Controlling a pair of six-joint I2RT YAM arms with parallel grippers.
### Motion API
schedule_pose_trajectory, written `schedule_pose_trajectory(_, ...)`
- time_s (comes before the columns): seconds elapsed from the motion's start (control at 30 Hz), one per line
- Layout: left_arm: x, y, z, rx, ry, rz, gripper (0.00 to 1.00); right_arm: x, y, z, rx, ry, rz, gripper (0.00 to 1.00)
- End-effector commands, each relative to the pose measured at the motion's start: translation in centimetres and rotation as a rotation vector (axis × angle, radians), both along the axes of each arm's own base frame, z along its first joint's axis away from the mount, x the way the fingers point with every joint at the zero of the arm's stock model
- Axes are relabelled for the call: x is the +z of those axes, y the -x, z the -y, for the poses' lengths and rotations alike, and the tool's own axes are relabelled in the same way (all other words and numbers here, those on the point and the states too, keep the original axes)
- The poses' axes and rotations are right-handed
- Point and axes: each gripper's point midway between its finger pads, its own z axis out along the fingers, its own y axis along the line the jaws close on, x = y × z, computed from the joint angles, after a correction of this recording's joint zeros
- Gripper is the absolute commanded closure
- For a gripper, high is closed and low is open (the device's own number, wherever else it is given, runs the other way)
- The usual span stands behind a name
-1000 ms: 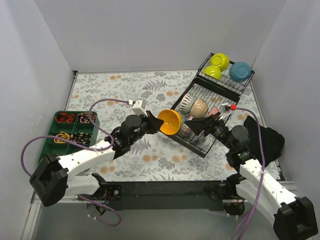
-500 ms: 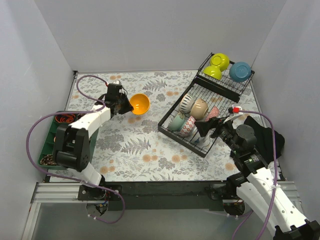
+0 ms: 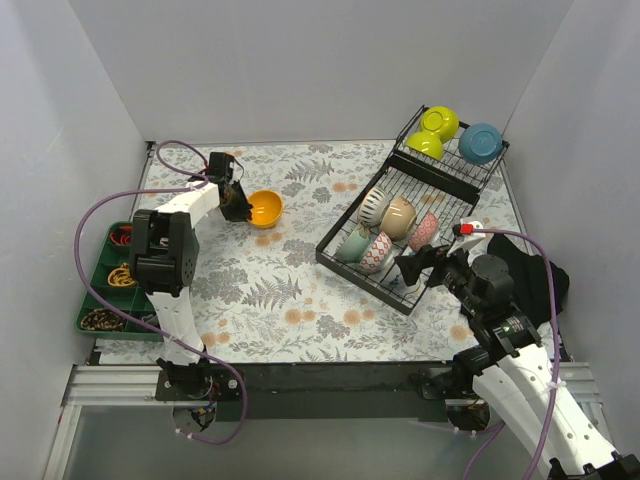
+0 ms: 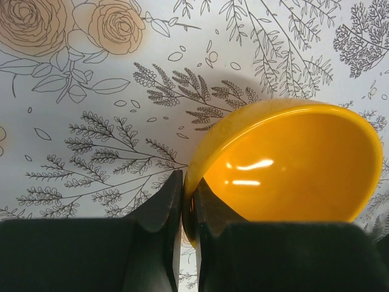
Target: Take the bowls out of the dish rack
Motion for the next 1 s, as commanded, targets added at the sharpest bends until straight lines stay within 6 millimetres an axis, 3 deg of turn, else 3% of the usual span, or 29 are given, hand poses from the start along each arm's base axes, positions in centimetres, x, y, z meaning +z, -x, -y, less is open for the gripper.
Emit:
schedule_pose_trajectory(0.0,0.9,0.3,-0.7,-0.019,-0.032,-0.003,0.89,1.7,-0.3,0.5,-0.021,0.013,0.041,0.01)
schedule_pose_trajectory(0.07,0.9,0.5,-0.6,-0.024,-0.030,-0.005,0.76,1.6,-0.4,0.5,-0.025,0.015,0.037,0.01)
schedule_pose_trajectory(0.17,1.8,0.4,-0.7,-0.024,-0.035,0.022,0.66,1.5,-0.5,0.7,-0.034,0.027,0.036,0.01)
schedule_pose_trajectory(0.2,2.6,0.3,-0.8,-0.024,-0.035,0.040,0.55,1.6,-0.6,0.8,-0.038,0.032,0.037,0.01)
schedule_pose_trajectory(0.27,3.5,0.3,-0.8,-0.024,-0.036,0.064,0.45,2.0,-0.6,0.9,-0.037,0.044,0.045,0.01)
schedule_pose_trajectory(0.43,8.4,0.3,-0.8,-0.023,-0.024,0.176,0.08,2.6,-1.3,2.6,-0.115,0.116,0.049,0.01)
schedule_pose_trajectory(0.5,10.2,0.5,-0.4,-0.038,-0.006,0.228,0.04,3.6,-1.5,2.9,-0.136,0.119,0.066,0.01)
schedule_pose_trajectory(0.53,12.5,0.8,-0.3,-0.049,0.008,0.287,0.02,3.9,-1.7,3.2,-0.156,0.127,0.069,0.01)
schedule_pose_trajectory(0.6,13.6,1.4,0.5,-0.086,0.045,0.352,0.02,4.4,-2.1,3.5,-0.171,0.145,0.079,0.01)
schedule_pose_trajectory(0.7,17.7,2.8,1.8,-0.140,0.105,0.487,0.02,6.1,-3.2,4.5,-0.225,0.197,0.106,0.01)
schedule_pose_trajectory(0.73,17.1,3.7,2.0,-0.152,0.115,0.485,0.02,6.7,-3.8,4.6,-0.239,0.217,0.111,0.01)
schedule_pose_trajectory(0.77,19.0,4.6,2.4,-0.167,0.127,0.541,0.02,7.2,-4.1,4.8,-0.250,0.232,0.114,0.01)
schedule_pose_trajectory(0.8,19.7,5.0,2.7,-0.183,0.140,0.577,0.02,6.8,-4.9,4.9,-0.258,0.276,0.099,0.01)
schedule_pose_trajectory(0.83,18.9,5.8,2.8,-0.190,0.141,0.570,0.02,8.2,-5.5,5.6,-0.303,0.288,0.116,0.01)
schedule_pose_trajectory(0.87,20.5,6.7,3.1,-0.207,0.146,0.622,0.02,8.4,-5.9,5.9,-0.318,0.309,0.117,0.01)
schedule_pose_trajectory(0.9,20.8,7.1,3.1,-0.214,0.145,0.649,0.02,8.1,-6.8,6.4,-0.359,0.349,0.095,0.01)
schedule_pose_trajectory(0.97,20.3,8.3,3.5,-0.239,0.146,0.665,0.02,9.8,-7.8,7.0,-0.396,0.385,0.118,0.01)
